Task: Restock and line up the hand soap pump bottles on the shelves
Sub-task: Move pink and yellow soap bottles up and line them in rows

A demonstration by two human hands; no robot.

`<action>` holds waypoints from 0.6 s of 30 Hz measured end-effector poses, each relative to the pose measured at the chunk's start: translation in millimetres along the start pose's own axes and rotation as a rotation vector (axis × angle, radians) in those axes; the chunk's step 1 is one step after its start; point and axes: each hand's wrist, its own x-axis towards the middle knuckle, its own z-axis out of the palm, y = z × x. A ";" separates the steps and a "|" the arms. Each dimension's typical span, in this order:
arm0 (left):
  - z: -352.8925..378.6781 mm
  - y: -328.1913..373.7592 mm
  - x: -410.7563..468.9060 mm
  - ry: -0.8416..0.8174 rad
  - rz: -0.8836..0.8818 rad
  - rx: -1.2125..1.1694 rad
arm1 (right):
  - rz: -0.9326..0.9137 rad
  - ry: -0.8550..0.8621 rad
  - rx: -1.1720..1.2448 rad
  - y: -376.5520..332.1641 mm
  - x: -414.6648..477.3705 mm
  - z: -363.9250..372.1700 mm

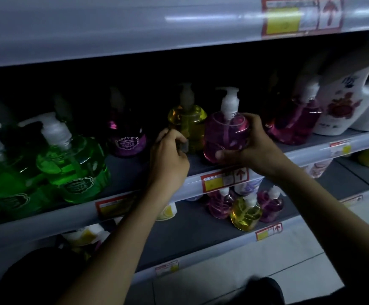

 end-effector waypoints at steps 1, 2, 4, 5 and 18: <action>0.8 -0.1 0.3 -0.012 -0.002 0.000 | -0.009 0.036 -0.003 -0.8 0.5 1.2; 1.2 -0.1 0.3 -0.022 -0.010 -0.005 | -0.016 0.053 -0.009 -1.4 0.7 1.9; 0.7 -0.2 -0.4 -0.041 -0.020 -0.036 | -0.027 0.052 -0.011 -4.1 0.1 2.0; 0.4 -0.8 -2.1 -0.053 -0.020 -0.054 | -0.035 0.041 -0.009 -6.0 -0.7 2.1; -30.2 -15.7 -58.8 0.279 0.110 -0.193 | -0.342 -0.152 0.099 -59.0 -11.2 56.8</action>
